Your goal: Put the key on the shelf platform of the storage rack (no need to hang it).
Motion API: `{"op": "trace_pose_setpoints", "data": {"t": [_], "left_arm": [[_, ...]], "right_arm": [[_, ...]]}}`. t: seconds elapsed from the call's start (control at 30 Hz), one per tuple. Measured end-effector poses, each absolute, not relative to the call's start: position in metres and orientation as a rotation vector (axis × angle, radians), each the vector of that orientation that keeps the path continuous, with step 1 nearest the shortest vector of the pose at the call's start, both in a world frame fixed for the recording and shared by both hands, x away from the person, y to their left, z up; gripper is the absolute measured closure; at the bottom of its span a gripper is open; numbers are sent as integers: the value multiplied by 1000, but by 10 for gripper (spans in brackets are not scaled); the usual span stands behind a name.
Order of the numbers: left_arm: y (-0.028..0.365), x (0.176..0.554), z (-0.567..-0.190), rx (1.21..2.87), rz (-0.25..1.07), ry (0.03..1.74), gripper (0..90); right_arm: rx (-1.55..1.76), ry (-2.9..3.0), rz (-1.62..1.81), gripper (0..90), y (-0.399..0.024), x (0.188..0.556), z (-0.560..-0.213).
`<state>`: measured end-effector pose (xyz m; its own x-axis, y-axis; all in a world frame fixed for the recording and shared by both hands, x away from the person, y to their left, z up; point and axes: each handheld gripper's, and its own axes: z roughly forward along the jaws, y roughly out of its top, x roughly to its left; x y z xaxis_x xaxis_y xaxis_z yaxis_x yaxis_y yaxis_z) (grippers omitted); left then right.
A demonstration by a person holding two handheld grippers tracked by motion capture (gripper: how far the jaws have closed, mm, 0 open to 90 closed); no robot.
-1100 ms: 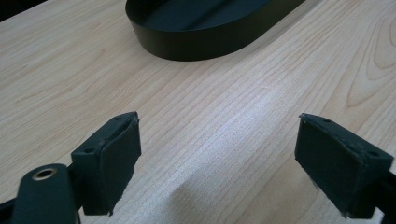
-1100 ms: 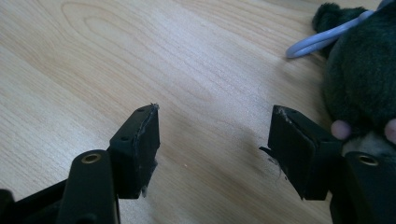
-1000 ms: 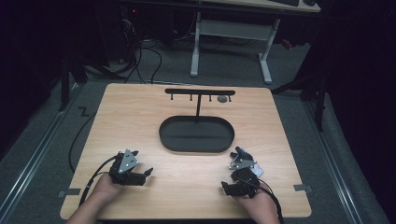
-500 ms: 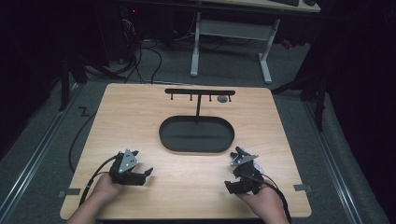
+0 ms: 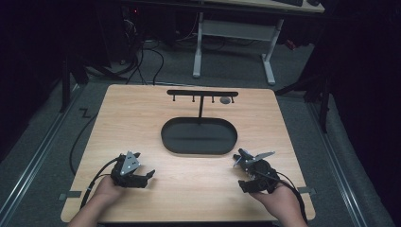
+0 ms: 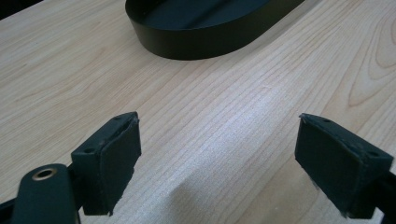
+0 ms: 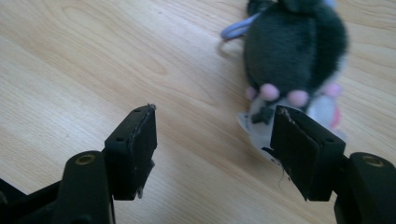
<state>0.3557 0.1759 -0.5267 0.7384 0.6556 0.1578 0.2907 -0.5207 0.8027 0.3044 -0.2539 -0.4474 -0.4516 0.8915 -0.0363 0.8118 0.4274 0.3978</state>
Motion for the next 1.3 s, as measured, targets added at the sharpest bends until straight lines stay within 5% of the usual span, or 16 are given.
{"op": "trace_pose_setpoints", "data": {"t": [1.3], "left_arm": [[176,356,-527,2131,576,711,154]], "right_arm": [[1538,2361,477,254,-284,326,-454]]}}
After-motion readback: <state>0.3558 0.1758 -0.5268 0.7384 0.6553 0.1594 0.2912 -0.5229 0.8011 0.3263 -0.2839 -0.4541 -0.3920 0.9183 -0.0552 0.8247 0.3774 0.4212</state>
